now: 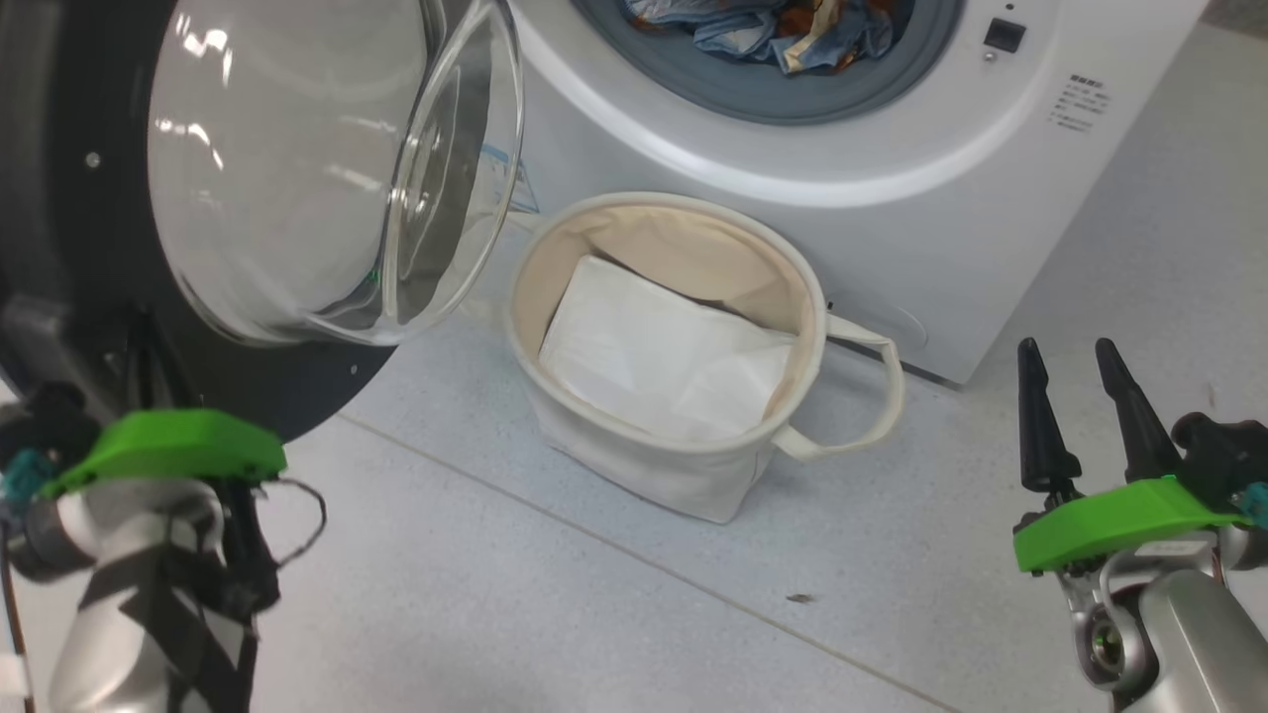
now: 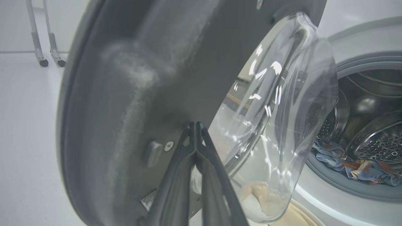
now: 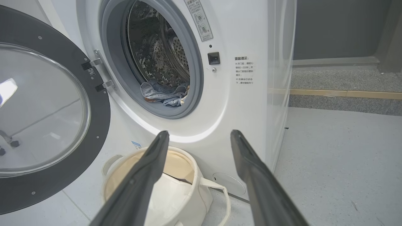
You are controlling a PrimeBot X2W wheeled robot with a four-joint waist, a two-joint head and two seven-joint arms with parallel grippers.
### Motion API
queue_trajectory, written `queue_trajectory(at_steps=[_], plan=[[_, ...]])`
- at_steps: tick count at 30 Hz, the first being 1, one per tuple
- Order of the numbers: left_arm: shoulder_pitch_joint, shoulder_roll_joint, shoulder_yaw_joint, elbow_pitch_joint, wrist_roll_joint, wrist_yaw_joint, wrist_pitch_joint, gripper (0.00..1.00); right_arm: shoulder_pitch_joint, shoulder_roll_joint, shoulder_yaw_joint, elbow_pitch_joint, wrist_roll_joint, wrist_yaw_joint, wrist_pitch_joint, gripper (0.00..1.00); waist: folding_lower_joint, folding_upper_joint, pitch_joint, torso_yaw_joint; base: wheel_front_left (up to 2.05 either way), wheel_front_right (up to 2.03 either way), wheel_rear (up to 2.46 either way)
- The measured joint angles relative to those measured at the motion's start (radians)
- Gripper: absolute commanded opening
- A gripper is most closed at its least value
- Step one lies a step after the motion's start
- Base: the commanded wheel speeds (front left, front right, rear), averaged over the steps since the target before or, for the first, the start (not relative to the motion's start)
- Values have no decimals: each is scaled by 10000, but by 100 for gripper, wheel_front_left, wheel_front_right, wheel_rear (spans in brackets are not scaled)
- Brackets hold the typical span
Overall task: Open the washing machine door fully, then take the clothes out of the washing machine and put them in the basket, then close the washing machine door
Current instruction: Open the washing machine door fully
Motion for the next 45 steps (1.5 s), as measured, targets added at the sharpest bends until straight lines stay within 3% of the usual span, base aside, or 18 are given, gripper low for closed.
queue_trajectory(at_steps=[9, 13, 14, 15, 21, 25, 33, 38, 45], plan=[[-368, -73, 669, 255, 890, -328, -15, 0, 0, 2, 19, -35, -6, 0, 67, 100, 0, 0, -139, 69, 0, 0, 0], [-365, -128, 857, 468, 1239, -702, -46, 0, 1, 46, 21, 35, -4, 0, 67, 100, 0, 0, -364, -13, 0, 0, 0], [-365, -130, 832, 525, 1329, -863, -46, 96, 4, 77, 13, 65, 6, 0, 61, 100, 0, 0, -439, -36, 0, 0, 0], [-365, -140, 823, 568, 1440, -980, -46, 100, 12, 121, 10, 86, 8, 0, 36, 100, 0, 0, -519, -58, 0, 0, 0], [-228, -265, 656, 644, 1684, -1511, -48, 100, 60, 466, 42, 339, 10, 0, -90, 100, 0, 0, -1078, -343, 0, 0, 0], [533, -257, 472, 510, 1893, -1534, -59, 100, 148, 727, 188, 502, 67, 0, -171, 100, 0, 0, -1430, -804, 0, 0, 0], [2085, -13, -151, -836, 2174, -2046, 194, 100, 645, 984, 251, 811, 111, 0, -259, 100, 0, 0, -2073, -2096, 0, 0, 0], [2600, 349, -92, -1183, 2165, -2071, 412, 100, 643, 1011, 376, 842, 113, 0, -263, 100, 0, 0, -2285, -3072, 0, 0, 0], [2683, 497, -90, -1415, 1091, -3250, 681, 100, 634, 1022, 527, 846, 155, 0, -268, 100, 0, 0, -2367, -4457, 0, 0, 0]])
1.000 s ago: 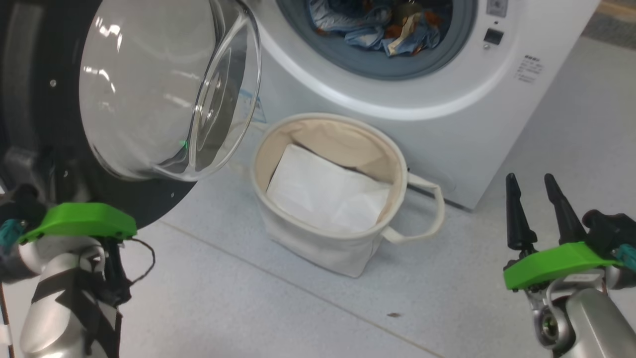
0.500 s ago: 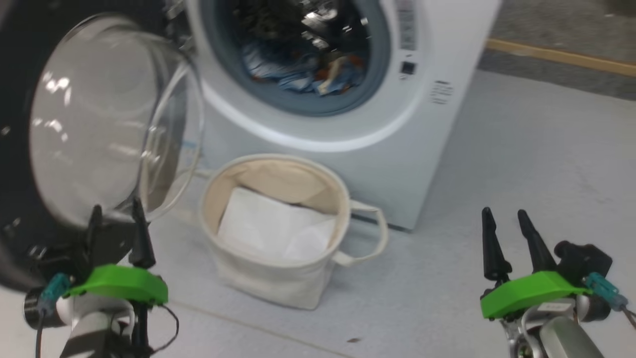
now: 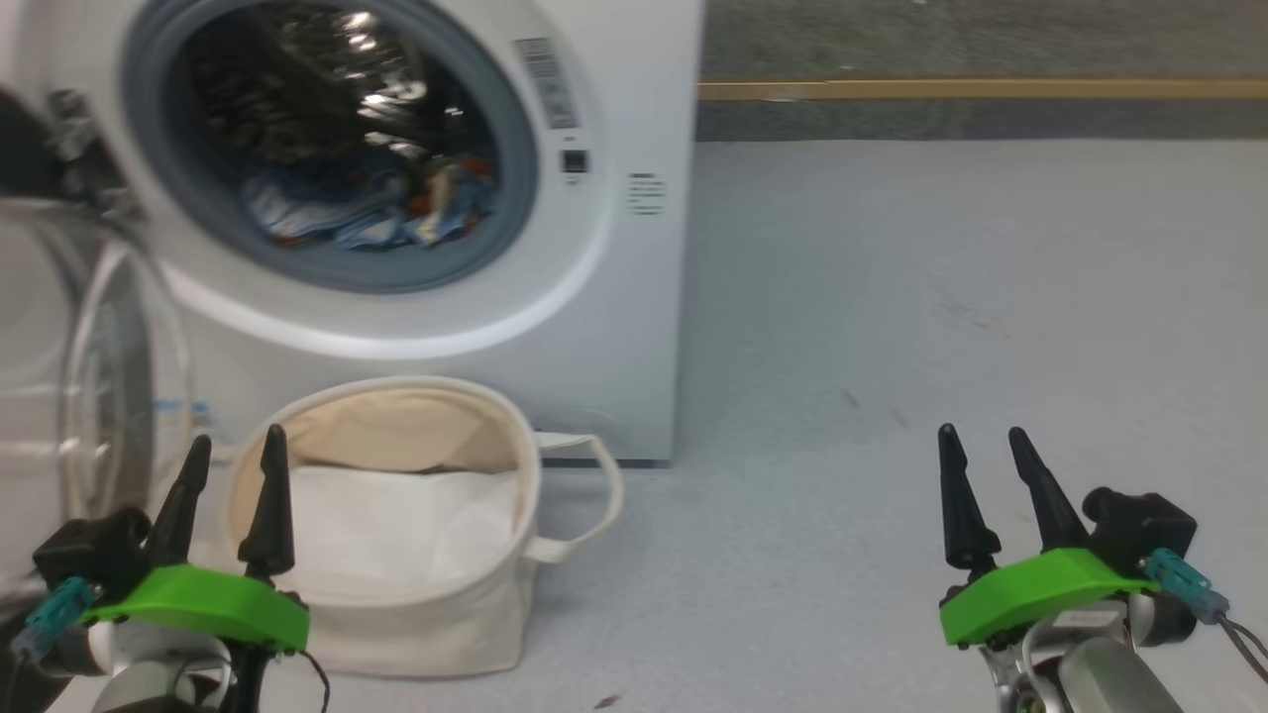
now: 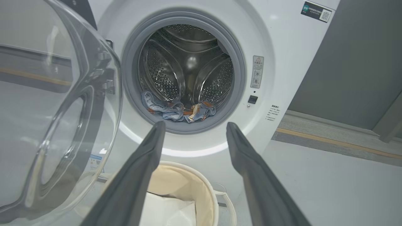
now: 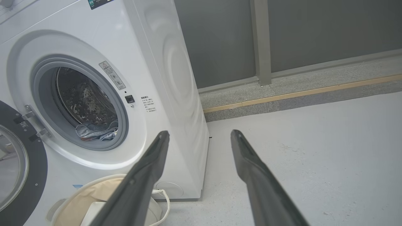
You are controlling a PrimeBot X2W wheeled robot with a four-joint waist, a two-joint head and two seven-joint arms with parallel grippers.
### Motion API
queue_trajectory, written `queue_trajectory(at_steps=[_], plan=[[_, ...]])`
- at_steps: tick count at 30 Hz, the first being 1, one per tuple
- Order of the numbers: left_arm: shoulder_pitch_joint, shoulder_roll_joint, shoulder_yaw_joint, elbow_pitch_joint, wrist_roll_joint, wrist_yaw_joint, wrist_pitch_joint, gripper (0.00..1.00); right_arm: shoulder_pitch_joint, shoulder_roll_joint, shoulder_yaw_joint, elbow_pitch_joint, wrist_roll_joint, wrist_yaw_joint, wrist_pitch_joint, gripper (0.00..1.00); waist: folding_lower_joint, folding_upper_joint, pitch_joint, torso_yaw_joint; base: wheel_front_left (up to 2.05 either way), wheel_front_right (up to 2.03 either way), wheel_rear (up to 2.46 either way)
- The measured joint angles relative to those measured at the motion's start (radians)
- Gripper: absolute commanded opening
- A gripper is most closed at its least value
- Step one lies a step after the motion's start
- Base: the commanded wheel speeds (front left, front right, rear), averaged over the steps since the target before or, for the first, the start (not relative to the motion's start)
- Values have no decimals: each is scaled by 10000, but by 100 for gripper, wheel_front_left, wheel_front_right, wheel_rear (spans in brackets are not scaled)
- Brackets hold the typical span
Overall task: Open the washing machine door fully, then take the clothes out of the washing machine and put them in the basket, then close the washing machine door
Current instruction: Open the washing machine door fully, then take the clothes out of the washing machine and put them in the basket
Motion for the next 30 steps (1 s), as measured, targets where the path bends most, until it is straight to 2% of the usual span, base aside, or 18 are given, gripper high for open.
queue_trajectory(at_steps=[6, 12, 21, 25, 30], plan=[[67, 251, -15, -61, -360, -234, 299, 100, -10, 4, 10, -29, 0, 0, 0, 100, 0, 0, 60, -935, 0, 0, 0], [68, 318, 61, -123, -510, -107, 403, 100, -19, 4, -144, -84, 0, 0, 0, 100, 0, 0, 164, -1497, 0, 0, 0], [360, 644, 31, -121, -268, 186, 506, 100, -12, 2, -194, -146, -2, 0, 0, 100, 0, 0, 48, -1613, 0, 0, 0], [373, 742, 48, -109, 59, 508, 326, 100, -11, -8, -334, -178, -4, 0, 0, 100, 0, 0, 22, -1573, 0, 0, 0], [373, 738, 63, -19, -52, 510, 272, 100, -5, -44, -407, -178, -63, 0, 0, 100, 0, 0, -31, -1556, 0, 0, 0]])
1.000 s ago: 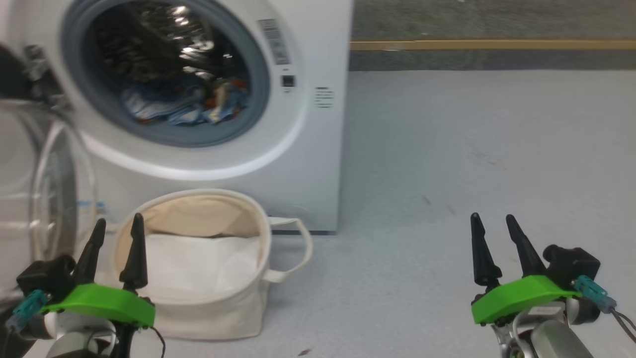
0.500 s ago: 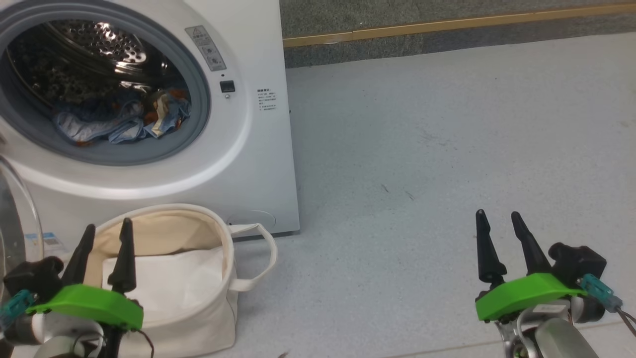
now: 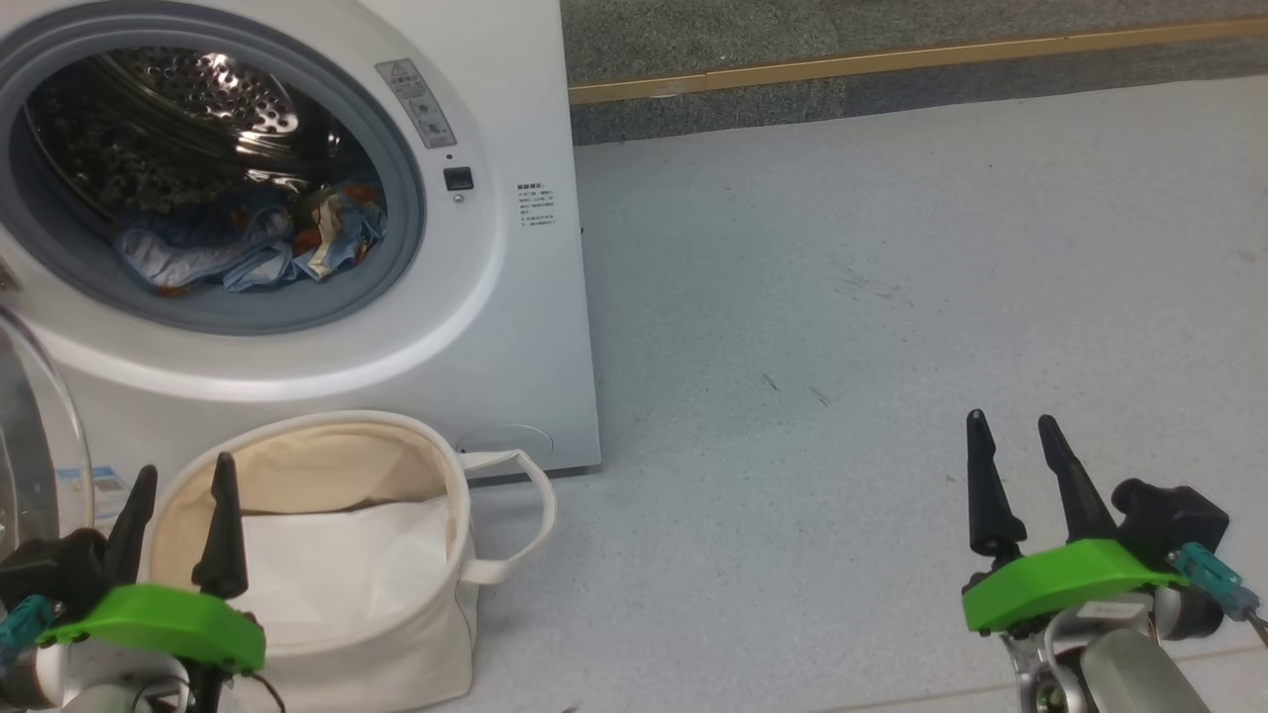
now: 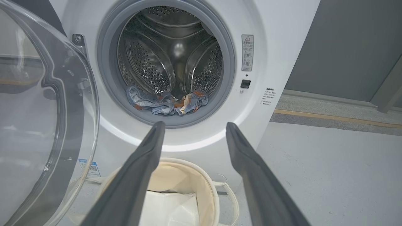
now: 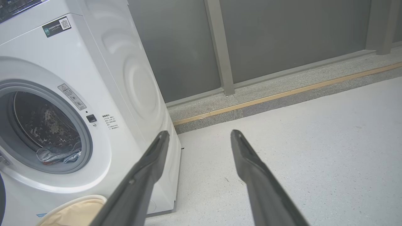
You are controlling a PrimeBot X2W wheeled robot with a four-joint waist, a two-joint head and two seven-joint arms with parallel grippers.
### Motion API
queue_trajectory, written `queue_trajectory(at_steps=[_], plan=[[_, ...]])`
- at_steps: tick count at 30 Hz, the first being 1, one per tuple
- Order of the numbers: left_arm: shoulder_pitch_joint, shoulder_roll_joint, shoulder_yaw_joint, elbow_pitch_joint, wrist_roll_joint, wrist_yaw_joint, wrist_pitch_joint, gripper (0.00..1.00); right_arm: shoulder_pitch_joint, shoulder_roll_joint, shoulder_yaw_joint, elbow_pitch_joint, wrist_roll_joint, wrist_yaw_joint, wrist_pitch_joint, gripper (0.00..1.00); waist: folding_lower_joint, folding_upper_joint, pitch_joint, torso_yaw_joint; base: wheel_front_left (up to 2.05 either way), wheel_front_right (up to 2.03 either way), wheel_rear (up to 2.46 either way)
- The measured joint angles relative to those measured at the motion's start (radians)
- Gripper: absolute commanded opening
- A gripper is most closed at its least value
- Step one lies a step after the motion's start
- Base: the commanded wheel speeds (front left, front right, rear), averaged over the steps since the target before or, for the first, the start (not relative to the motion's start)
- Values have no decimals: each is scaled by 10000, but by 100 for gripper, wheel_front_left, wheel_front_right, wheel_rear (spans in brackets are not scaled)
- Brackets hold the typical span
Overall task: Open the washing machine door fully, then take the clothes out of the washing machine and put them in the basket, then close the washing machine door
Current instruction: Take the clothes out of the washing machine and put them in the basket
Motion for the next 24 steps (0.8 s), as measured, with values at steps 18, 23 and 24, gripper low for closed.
queue_trajectory(at_steps=[18, 23, 24], plan=[[-62, -12, -79, -4, -451, -278, -176, 100, 5, -4, 184, 42, 4, 0, 0, 100, 0, 0, 71, 161, 8, -4, -5], [-210, -6, -121, -134, -453, -347, -173, 100, 5, 4, 222, 65, 17, 0, 0, 100, 0, 0, 133, 212, 95, -81, -15], [-211, -6, -130, -136, -453, -345, -171, 100, 6, 10, 242, 65, 19, 0, 0, 100, 0, 0, 147, 216, 135, -122, -13]])
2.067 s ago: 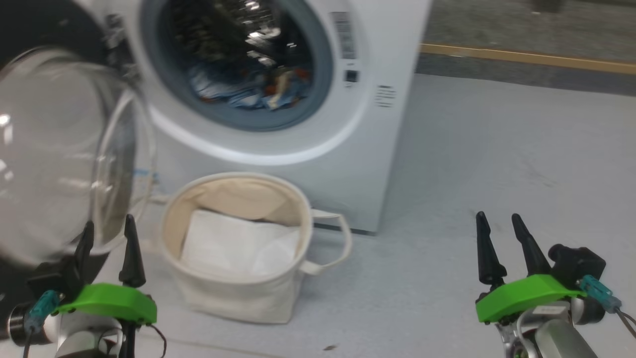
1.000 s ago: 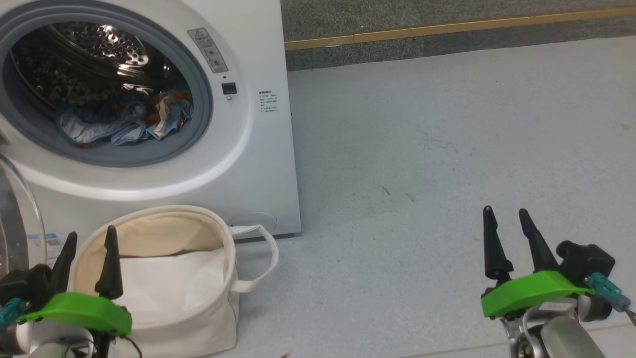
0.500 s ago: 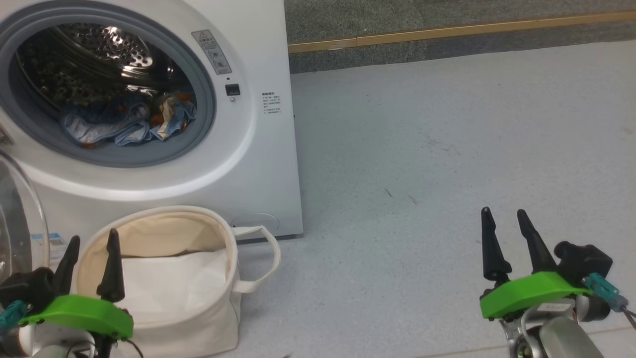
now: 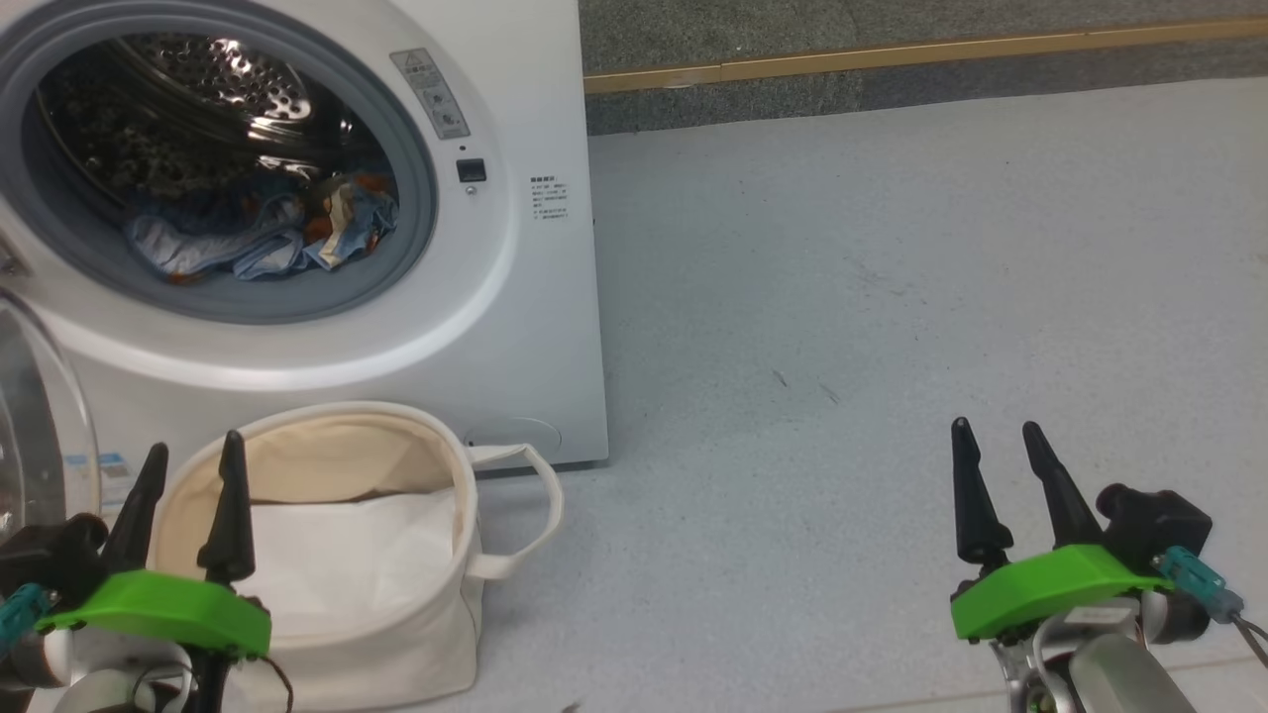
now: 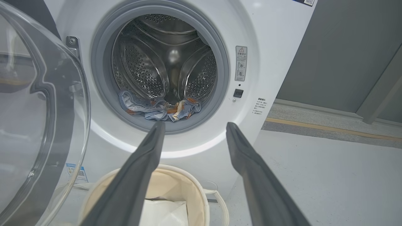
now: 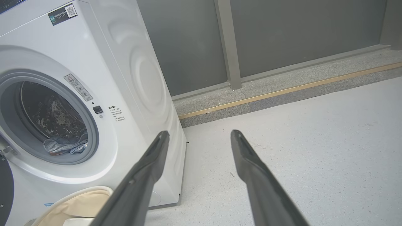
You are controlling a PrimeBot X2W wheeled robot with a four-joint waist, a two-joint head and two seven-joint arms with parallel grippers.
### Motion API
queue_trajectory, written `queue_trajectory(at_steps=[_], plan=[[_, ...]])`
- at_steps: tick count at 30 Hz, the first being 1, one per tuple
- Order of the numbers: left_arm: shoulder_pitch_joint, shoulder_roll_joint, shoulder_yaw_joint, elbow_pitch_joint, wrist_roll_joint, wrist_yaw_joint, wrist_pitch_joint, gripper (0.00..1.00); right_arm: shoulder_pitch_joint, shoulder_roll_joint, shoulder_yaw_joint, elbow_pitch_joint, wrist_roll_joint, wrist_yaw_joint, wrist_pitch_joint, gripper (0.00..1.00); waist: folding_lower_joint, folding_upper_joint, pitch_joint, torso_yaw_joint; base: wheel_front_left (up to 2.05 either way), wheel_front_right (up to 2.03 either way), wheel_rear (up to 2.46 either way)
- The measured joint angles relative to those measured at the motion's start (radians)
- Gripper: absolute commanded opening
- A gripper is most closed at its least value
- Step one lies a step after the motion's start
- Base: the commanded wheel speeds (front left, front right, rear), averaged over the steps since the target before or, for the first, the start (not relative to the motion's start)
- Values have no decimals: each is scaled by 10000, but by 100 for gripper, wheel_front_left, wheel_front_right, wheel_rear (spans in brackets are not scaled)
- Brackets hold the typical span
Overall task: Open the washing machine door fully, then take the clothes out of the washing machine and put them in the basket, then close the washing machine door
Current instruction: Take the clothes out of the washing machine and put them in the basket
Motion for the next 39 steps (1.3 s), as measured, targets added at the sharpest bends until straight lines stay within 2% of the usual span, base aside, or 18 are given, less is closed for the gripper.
queue_trajectory(at_steps=[11, 16, 20, 39], plan=[[-119, 6, -79, -31, -107, 104, 86, 100, 3, 21, 36, 86, 46, 0, 0, 100, 0, 0, 139, 19, 196, -190, -7], [-319, 109, -92, 84, 222, 502, -125, 100, -9, 21, 54, 63, 46, 0, 0, 100, 0, 0, 226, 33, 172, -181, 9], [-442, 73, -79, 180, 174, 520, -267, 100, -11, 21, 56, 40, 46, 0, 0, 100, 0, 0, 291, 33, 119, -119, 0], [-1157, -13, -261, 1051, 533, 631, -702, 100, -66, -15, 33, -128, 46, 0, 0, 100, 0, 0, 634, 105, 20, -20, 0]])
